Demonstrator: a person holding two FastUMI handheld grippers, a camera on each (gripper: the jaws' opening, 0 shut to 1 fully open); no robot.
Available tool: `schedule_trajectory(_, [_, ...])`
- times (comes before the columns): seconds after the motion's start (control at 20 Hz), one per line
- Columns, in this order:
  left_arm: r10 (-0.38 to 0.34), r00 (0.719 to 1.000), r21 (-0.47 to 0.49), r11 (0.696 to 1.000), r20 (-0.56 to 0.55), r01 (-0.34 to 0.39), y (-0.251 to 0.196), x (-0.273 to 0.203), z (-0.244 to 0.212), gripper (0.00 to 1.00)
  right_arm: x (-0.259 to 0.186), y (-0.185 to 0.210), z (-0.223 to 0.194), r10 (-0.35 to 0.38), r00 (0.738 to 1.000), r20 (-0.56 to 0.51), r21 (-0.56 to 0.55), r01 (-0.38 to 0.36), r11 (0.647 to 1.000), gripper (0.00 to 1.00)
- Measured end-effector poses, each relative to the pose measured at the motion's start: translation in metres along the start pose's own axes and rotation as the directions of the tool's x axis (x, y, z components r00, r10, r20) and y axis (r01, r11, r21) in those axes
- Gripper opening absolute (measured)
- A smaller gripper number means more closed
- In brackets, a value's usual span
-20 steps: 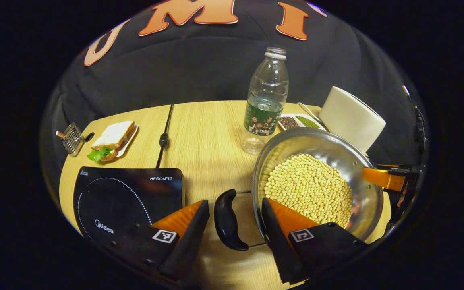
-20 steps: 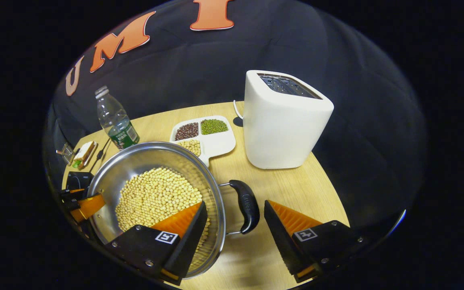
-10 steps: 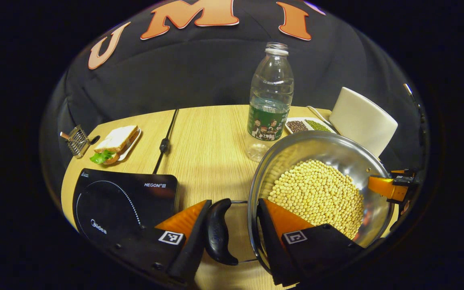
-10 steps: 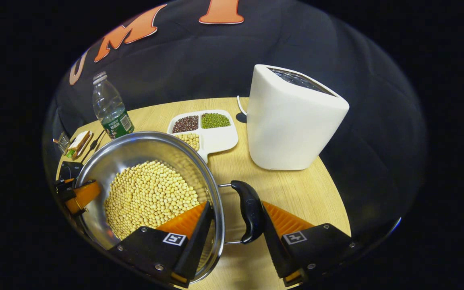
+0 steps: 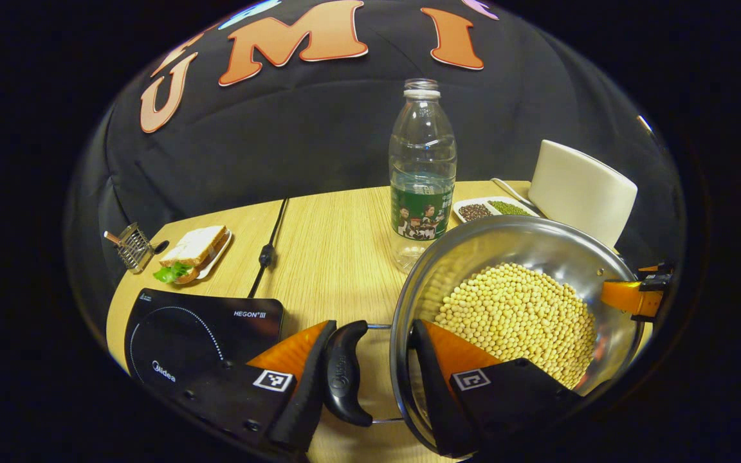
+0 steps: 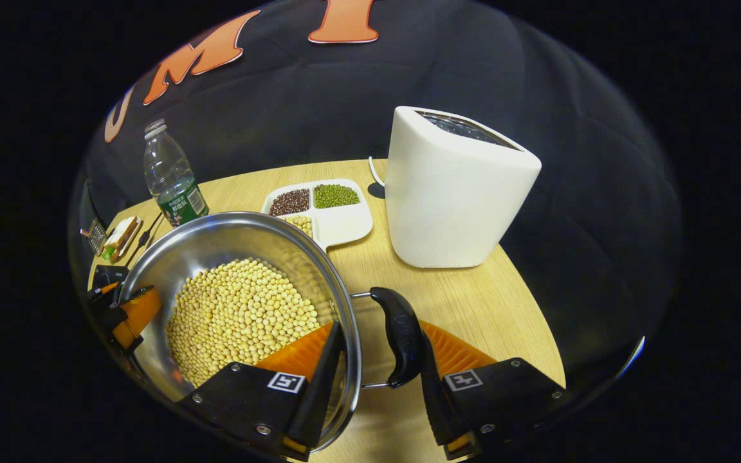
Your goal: First push the handle of the pot to place it horizontally, then grasp the pot with both hands and set it on the induction cooktop.
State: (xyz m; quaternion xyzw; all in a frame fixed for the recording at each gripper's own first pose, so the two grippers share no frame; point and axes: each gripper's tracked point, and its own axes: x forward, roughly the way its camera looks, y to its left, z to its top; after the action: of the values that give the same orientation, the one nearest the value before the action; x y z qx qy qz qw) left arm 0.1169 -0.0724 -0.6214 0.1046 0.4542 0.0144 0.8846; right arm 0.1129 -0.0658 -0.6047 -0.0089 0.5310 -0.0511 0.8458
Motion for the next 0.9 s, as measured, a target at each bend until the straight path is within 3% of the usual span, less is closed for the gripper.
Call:
schedule_trajectory(0.45, [-0.005,1.0,-0.017,1.0,0.03,0.005,0.017,-0.035,0.014,0.73,-0.039,0.009,0.01,-0.015,0.998,0.064,0.014,0.014,1.0,0.64])
schedule_trajectory(0.5, [-0.002,0.999,-0.02,1.0,0.033,0.003,0.022,-0.04,0.017,0.76,-0.044,0.012,0.011,-0.013,0.997,0.073,0.016,0.012,1.0,0.59])
schedule_trajectory(0.55, [0.001,0.999,-0.026,1.0,0.034,0.0,0.026,-0.045,0.018,0.76,-0.049,0.014,0.01,-0.012,0.997,0.075,0.019,0.01,1.0,0.64])
schedule_trajectory(0.9, [0.005,0.999,-0.037,0.999,0.052,-0.003,0.061,-0.072,0.029,0.78,-0.085,0.043,0.024,0.012,0.994,0.104,0.007,-0.012,1.0,0.63])
